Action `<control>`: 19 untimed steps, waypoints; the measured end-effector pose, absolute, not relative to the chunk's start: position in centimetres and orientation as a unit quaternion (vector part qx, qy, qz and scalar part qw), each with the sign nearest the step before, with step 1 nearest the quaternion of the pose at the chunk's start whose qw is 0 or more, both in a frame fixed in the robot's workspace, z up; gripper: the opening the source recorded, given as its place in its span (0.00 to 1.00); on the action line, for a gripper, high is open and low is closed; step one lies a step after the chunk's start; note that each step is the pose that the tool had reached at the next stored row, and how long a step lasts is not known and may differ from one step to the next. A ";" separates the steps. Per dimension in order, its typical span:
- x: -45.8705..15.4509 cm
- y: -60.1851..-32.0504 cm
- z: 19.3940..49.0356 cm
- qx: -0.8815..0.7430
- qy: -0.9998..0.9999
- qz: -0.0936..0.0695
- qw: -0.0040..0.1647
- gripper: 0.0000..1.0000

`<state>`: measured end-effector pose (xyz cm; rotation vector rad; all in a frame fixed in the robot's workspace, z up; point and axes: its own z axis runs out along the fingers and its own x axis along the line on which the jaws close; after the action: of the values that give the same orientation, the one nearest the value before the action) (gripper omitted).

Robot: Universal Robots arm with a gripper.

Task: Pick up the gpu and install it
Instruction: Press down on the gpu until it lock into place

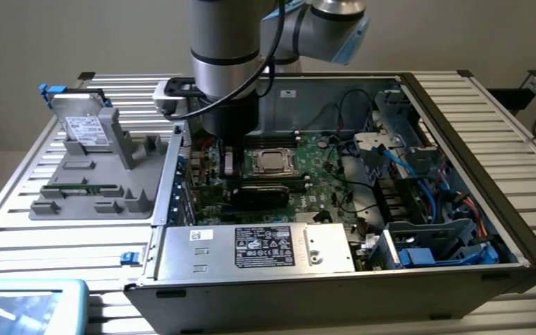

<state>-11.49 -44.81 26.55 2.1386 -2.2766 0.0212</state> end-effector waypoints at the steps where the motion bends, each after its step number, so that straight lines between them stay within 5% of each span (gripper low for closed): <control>1: -11.5 -44.8 26.4 0.685 -0.729 0.007 0.009 0.12; 9: -10.3 -44.8 28.5 0.685 -0.729 0.006 0.010 0.12; 19: -8.9 -44.9 27.3 0.685 -0.729 0.006 0.011 0.12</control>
<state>-8.87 -44.87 27.29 2.1361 -2.2743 0.0187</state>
